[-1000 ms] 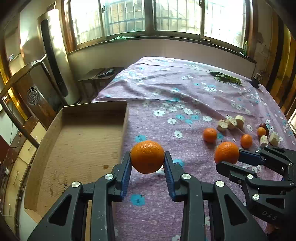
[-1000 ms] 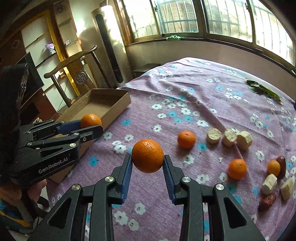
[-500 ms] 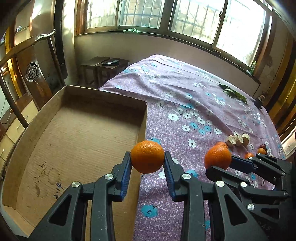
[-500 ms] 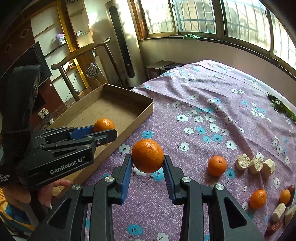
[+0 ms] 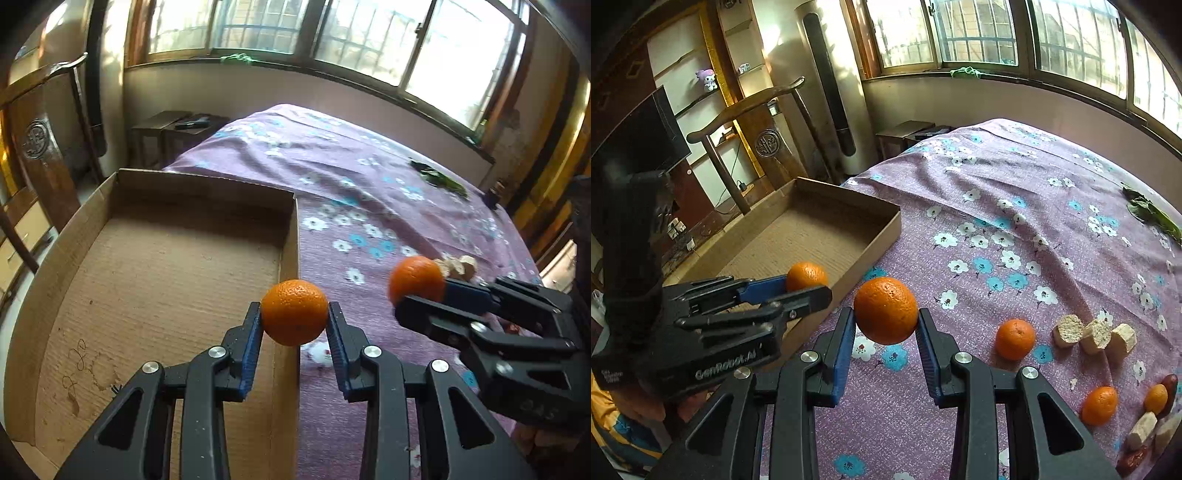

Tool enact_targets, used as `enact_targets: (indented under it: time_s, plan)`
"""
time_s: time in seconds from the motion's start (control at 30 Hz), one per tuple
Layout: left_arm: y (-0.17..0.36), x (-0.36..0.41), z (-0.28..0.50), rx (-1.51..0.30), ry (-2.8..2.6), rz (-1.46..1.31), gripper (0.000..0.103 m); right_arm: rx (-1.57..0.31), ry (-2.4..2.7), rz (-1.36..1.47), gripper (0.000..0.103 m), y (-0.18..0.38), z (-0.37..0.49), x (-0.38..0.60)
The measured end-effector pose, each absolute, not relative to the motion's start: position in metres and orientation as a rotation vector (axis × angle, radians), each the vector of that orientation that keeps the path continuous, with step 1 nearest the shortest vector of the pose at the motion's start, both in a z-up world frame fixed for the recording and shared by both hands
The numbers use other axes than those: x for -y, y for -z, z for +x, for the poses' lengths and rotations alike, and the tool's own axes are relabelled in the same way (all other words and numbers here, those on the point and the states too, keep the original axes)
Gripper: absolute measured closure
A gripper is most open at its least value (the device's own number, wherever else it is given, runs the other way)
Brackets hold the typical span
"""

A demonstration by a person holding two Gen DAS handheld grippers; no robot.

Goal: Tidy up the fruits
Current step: 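Carry both held oranges into the cardboard tray and open both grippers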

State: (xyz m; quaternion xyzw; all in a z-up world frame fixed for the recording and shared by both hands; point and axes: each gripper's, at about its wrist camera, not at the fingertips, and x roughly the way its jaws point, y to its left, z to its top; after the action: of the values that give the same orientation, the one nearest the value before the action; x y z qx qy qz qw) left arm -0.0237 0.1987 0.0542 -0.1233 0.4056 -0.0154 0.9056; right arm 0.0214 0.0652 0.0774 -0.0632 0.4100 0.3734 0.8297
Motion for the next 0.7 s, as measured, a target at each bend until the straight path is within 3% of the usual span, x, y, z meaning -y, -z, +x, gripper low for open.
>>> enact_targets:
  time_s: [0.7]
  plan:
    - [-0.044,-0.244,-0.024,-0.977,-0.265,-0.158,0.07,-0.97,-0.923,-0.251,0.066,-0.042,0.033,-0.144]
